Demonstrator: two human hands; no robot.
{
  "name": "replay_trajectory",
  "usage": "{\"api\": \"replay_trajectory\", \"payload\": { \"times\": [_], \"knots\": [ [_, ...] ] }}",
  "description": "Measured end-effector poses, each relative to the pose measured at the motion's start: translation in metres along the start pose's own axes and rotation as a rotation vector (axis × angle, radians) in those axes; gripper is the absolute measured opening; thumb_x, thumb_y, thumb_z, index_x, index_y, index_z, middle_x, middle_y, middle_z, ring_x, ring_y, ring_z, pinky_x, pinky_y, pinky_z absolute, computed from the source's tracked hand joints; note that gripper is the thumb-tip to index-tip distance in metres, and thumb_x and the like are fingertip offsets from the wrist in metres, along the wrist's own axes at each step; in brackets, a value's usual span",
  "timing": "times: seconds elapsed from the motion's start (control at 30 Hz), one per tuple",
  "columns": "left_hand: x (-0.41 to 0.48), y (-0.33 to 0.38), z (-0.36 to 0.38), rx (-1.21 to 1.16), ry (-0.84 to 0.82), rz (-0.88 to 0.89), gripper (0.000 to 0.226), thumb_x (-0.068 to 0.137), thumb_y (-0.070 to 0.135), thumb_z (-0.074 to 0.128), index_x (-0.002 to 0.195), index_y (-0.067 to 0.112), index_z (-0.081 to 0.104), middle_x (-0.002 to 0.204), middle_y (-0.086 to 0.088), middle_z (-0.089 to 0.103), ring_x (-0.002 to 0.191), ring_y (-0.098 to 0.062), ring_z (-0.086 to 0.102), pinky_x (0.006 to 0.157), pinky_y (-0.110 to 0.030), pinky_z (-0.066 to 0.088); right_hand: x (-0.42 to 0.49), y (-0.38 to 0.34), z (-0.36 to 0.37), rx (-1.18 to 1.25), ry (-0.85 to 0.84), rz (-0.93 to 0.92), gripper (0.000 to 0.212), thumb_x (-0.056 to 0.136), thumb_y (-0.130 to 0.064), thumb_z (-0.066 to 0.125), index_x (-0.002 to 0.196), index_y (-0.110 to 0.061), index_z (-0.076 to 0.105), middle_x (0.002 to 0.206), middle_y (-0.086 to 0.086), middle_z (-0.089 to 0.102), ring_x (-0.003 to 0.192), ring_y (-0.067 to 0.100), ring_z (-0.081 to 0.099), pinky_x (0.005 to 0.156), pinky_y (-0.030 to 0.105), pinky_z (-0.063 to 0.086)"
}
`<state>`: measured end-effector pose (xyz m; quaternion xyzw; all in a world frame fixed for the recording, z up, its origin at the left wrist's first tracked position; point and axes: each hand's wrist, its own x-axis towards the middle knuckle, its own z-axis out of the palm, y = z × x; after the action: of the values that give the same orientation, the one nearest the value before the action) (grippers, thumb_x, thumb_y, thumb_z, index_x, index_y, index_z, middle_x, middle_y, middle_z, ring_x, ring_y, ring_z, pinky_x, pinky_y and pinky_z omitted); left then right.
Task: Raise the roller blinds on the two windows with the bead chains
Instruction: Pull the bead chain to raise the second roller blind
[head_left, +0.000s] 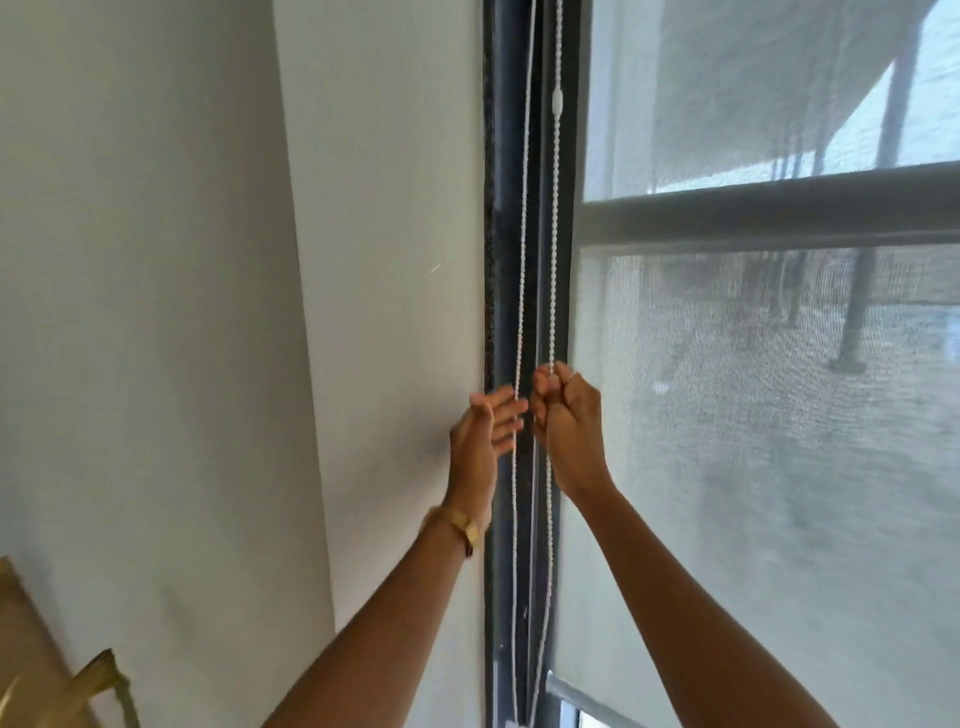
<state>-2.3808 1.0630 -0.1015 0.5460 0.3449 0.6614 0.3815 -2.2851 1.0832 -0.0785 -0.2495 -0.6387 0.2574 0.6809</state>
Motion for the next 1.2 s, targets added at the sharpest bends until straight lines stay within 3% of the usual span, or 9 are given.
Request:
{"api": "replay_trajectory", "payload": {
  "times": [0.2,0.33,0.47,0.6,0.8,0.9,0.97,1.1,1.2],
  "knots": [
    [0.052,0.091,0.026,-0.021,-0.101,0.236,0.05,0.103,0.036,0.021,0.131,0.005,0.05,0.124,-0.016,0.063,0.096,-0.021,0.066,0.083,-0.031,0.055,-0.056,0.055,0.0,-0.059,0.014,0.081,0.024,0.083,-0.024,0.037,0.064,-0.011,0.042,0.06,0.01,0.036,0.056,0.022,0.031,0.05,0.031,0.025],
    [0.077,0.129,0.055,-0.113,-0.15,0.226,0.048,0.102,0.035,0.03,0.139,0.007,0.041,0.133,-0.013,0.058,0.097,-0.023,0.063,0.076,-0.033,0.056,-0.085,0.083,0.003,-0.059,0.012,0.176,0.037,0.087,0.008,0.037,0.062,-0.018,0.042,0.056,-0.005,0.037,0.052,0.005,0.033,0.049,0.017,0.027],
    [0.089,0.127,0.066,-0.139,-0.009,0.252,0.033,0.102,0.019,0.035,0.112,0.006,0.063,0.074,-0.001,0.06,0.046,-0.004,0.042,0.039,-0.016,0.034,-0.092,0.1,0.002,-0.099,-0.006,0.263,0.043,0.088,0.017,0.037,0.06,-0.016,0.042,0.051,-0.011,0.038,0.047,0.003,0.034,0.048,0.013,0.027],
    [0.095,0.114,0.066,-0.104,0.111,0.394,0.038,0.1,0.009,0.035,0.067,0.014,0.055,0.062,0.0,0.047,0.055,-0.01,0.039,0.053,-0.018,0.035,-0.081,0.099,-0.001,-0.018,-0.057,0.327,0.039,0.098,0.001,0.034,0.067,-0.015,0.051,0.053,-0.01,0.049,0.045,0.004,0.04,0.043,0.016,0.033],
    [0.083,0.065,0.04,0.096,0.162,0.411,0.039,0.094,0.008,0.037,0.059,0.022,0.046,0.057,0.004,0.042,0.054,-0.005,0.039,0.056,-0.019,0.035,-0.024,0.07,-0.009,0.142,-0.11,0.309,0.03,0.102,-0.014,0.032,0.121,-0.003,0.053,0.109,0.019,0.061,0.089,0.024,0.063,0.078,0.03,0.057],
    [0.065,0.032,0.025,0.109,0.165,0.321,0.041,0.095,0.002,0.038,0.059,0.02,0.045,0.059,0.004,0.044,0.052,0.0,0.041,0.057,-0.012,0.039,0.018,0.041,-0.016,0.165,-0.12,0.2,0.034,0.103,-0.015,0.03,0.127,-0.002,0.049,0.121,0.025,0.058,0.107,0.035,0.06,0.093,0.042,0.051],
    [0.053,0.011,0.02,0.117,0.149,0.277,0.043,0.095,0.002,0.038,0.058,0.023,0.044,0.058,0.004,0.043,0.053,-0.003,0.039,0.059,-0.02,0.038,0.039,0.02,-0.014,0.172,-0.14,0.144,0.033,0.103,-0.015,0.029,0.126,-0.004,0.05,0.119,0.02,0.059,0.112,0.032,0.059,0.096,0.039,0.051],
    [0.03,-0.033,0.02,0.189,0.141,0.209,0.039,0.093,0.01,0.044,0.057,0.022,0.047,0.057,0.001,0.045,0.057,-0.01,0.042,0.063,-0.03,0.039,0.072,-0.021,0.004,0.205,-0.145,0.016,0.039,0.103,-0.019,0.029,0.132,0.002,0.045,0.116,0.016,0.062,0.106,0.025,0.063,0.089,0.029,0.055],
    [0.016,-0.063,0.02,0.233,0.123,0.163,0.037,0.091,0.014,0.044,0.055,0.021,0.044,0.049,0.011,0.039,0.051,-0.008,0.035,0.058,-0.03,0.033,0.094,-0.047,0.019,0.217,-0.065,-0.115,0.042,0.102,-0.016,0.035,0.142,-0.006,0.034,0.106,0.01,0.064,0.074,0.012,0.065,0.068,0.024,0.058]
  ]
}}
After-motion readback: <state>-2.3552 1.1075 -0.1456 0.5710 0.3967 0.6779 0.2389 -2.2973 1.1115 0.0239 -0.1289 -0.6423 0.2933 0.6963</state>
